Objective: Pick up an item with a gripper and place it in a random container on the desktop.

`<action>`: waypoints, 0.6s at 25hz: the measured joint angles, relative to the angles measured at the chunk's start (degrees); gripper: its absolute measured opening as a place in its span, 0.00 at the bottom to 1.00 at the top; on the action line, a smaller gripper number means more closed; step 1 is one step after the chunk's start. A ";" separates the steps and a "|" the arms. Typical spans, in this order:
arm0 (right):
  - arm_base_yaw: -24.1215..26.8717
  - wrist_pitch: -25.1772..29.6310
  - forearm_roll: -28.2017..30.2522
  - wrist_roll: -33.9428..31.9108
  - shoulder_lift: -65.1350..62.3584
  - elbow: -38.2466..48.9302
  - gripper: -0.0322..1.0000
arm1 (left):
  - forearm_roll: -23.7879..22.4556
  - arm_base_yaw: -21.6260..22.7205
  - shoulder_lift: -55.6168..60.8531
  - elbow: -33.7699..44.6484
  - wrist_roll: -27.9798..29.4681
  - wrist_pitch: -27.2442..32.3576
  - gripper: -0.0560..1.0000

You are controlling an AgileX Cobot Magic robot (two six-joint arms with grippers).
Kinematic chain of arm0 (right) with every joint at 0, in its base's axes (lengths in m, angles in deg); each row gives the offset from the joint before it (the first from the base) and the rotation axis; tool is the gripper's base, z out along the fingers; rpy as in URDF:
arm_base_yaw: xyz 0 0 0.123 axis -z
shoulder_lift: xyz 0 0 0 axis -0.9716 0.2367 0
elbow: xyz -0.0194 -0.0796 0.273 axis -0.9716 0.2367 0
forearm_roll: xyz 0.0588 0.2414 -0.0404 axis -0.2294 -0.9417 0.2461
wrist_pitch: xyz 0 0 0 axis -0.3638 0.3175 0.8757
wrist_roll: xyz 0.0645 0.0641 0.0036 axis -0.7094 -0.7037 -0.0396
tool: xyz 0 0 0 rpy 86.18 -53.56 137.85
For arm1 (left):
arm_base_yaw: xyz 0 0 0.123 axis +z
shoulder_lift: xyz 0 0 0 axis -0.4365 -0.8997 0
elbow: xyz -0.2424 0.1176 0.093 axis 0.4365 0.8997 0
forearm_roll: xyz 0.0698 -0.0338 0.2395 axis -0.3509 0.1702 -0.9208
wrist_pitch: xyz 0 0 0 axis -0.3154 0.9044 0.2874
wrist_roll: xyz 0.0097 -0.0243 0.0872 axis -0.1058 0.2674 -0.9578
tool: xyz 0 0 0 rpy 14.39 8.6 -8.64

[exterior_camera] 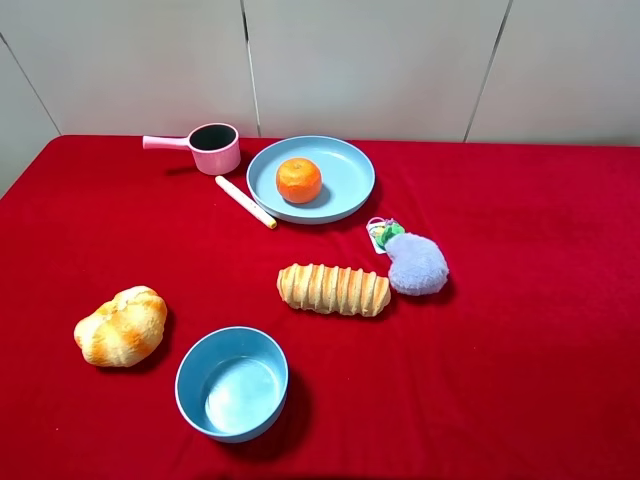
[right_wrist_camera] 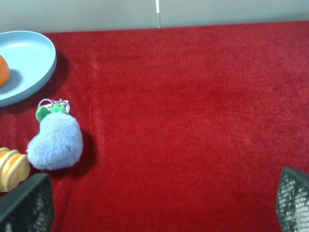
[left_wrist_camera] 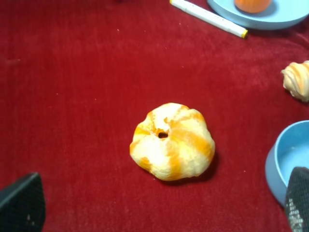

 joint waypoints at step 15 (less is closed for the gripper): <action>0.00 0.00 0.00 0.00 0.00 0.00 0.70 | -0.49 0.00 0.00 0.00 0.13 -0.05 0.99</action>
